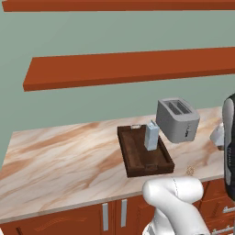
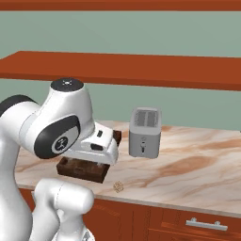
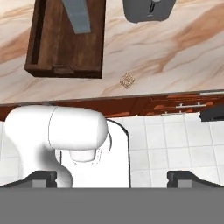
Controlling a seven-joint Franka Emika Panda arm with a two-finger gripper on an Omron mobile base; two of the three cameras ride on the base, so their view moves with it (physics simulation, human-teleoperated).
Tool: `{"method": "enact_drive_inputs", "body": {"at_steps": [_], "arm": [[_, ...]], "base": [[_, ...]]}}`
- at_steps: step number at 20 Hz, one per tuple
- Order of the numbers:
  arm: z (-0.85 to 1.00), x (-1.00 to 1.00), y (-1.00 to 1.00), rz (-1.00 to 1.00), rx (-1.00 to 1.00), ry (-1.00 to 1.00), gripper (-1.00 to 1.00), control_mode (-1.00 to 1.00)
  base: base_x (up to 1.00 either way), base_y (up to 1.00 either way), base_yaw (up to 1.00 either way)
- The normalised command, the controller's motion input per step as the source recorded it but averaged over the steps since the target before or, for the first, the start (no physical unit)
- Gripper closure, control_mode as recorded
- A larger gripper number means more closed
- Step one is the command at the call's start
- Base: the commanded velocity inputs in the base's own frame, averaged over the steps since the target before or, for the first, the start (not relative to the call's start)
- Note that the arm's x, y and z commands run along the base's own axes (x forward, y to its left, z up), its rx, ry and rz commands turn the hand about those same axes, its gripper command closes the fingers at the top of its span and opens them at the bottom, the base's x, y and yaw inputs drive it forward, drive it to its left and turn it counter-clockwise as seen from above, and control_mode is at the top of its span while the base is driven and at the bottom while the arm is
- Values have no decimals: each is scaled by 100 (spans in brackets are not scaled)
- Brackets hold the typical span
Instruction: Take out the milk from the fridge and place it on the tray on the counter. Then take the sugar cube near the tray and place it in the tray.
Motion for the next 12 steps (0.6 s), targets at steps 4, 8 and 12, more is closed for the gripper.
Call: {"method": "enact_drive_inputs", "body": {"at_steps": [4, 8, 12], "arm": [[-48, -12, 0, -1, -2, 0, -100, -100], [-46, -1, 0, 0, 0, 4, -100, -100], [-28, 0, -3, 1, 0, 3, -100, -100]], "base": [[0, 0, 0], [0, 0, 0], [0, 0, 0]]}}
